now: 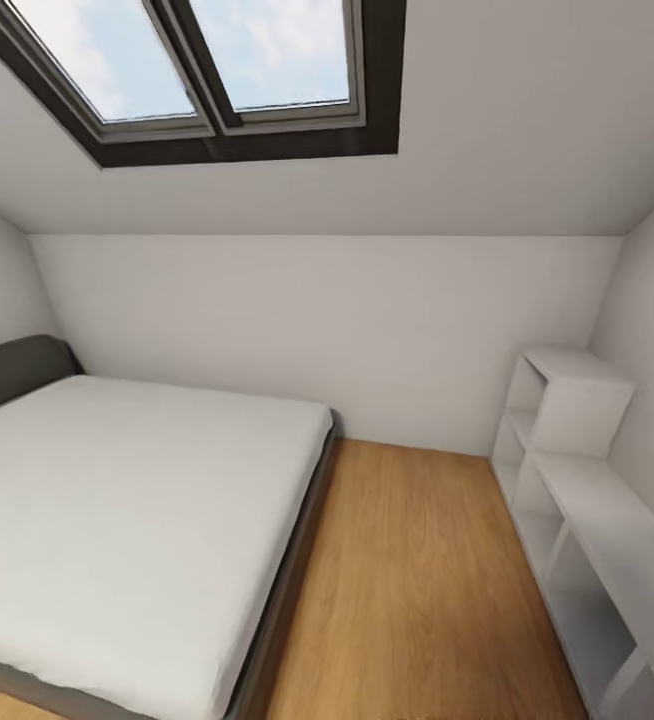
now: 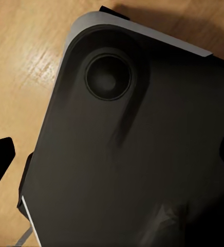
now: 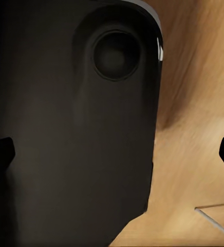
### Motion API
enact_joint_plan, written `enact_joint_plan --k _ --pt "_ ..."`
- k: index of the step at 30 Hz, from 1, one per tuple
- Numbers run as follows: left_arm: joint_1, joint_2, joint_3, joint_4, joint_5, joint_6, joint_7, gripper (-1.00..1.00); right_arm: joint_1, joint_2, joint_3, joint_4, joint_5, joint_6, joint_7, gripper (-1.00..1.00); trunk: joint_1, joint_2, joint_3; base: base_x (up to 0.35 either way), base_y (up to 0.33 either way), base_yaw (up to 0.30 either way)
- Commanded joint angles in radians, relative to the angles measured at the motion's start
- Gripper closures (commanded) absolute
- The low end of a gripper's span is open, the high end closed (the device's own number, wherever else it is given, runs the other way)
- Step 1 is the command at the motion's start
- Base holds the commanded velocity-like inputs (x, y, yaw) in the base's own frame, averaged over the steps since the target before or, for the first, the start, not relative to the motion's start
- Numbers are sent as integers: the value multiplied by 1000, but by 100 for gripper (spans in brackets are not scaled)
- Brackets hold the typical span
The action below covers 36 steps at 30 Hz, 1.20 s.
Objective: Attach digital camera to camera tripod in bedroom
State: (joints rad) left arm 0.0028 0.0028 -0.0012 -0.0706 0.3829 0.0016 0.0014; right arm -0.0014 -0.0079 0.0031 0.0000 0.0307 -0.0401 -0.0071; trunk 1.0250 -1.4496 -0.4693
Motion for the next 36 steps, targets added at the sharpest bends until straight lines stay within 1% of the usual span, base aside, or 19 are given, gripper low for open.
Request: enact_joint_plan --k 1,14,21,36 --pt "0 0 -1 -2 4 0 0 -100 0 0 0 0 3 -3 -1 -100 0 0 -1 0 249 -242" --pt "0 0 -4 -2 2 0 0 -100 0 -1 0 0 3 -3 -1 -100 0 0 -1 0 284 -242" --pt "0 0 -5 -3 1 0 0 -100 0 -1 0 0 3 -3 -1 -100 0 0 -1 0 68 -242" --pt "0 0 -1 -3 3 0 0 -100 0 -1 -1 0 2 -4 -1 -100 0 0 -1 0 8 -268"
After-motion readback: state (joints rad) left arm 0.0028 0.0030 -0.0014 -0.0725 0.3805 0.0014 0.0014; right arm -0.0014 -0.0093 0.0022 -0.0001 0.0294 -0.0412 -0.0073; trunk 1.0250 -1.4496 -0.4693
